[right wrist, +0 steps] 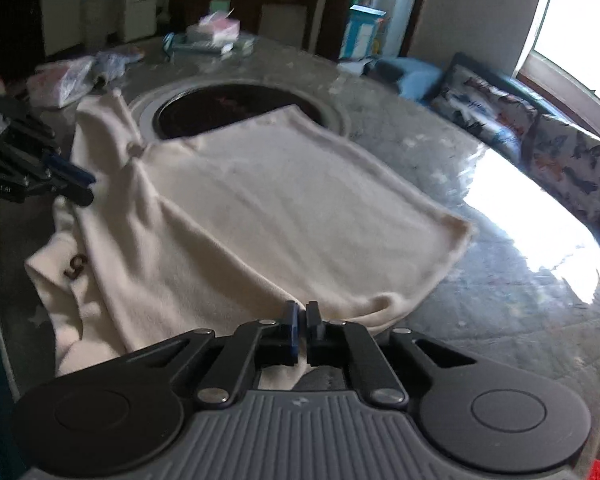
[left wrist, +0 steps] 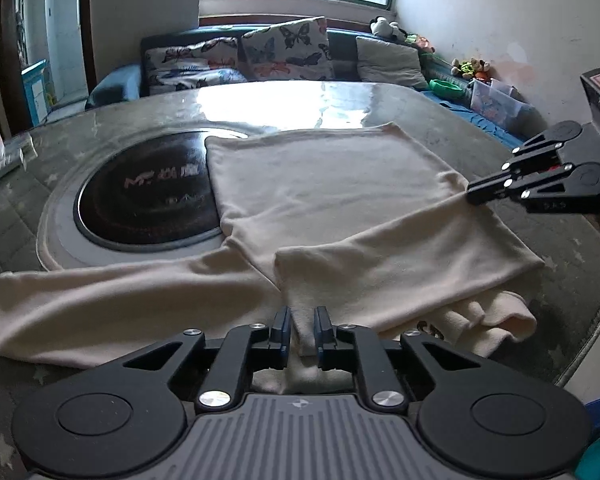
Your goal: Fold clothes
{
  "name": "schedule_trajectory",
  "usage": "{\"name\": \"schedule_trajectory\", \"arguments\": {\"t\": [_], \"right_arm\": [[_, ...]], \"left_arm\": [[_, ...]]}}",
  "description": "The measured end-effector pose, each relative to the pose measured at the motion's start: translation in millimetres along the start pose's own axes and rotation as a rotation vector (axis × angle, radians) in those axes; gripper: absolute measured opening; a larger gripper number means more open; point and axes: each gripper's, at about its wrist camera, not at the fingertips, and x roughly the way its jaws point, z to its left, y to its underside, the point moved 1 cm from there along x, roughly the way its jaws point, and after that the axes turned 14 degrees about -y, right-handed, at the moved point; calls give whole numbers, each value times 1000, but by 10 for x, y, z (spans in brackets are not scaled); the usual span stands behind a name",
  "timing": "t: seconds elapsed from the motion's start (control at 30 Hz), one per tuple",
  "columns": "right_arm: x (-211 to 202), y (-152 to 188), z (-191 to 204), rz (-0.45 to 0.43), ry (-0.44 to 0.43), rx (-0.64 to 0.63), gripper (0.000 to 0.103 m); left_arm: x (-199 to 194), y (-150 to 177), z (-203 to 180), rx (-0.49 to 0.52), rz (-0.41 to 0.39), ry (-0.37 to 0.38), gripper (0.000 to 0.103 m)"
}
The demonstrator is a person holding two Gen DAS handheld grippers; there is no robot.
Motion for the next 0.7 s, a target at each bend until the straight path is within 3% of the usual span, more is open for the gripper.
{"name": "schedule_trajectory", "arguments": {"t": [0.23,0.4,0.57,0.7], "right_arm": [[-55,115,-7,-36,17,60,8],[-221,120,97,-85,0,73,10],[-205,304,295,-19,-59,85,10],[-209,451,342,9,-56,104,10]], "left_arm": [[-62,-112,-16,10,-34,-26,16],[-76,-279,-123,2,-85,23,16],[139,-269,-283,18,-64,55,16],[248,-189,-233,15,-34,23,16]]}}
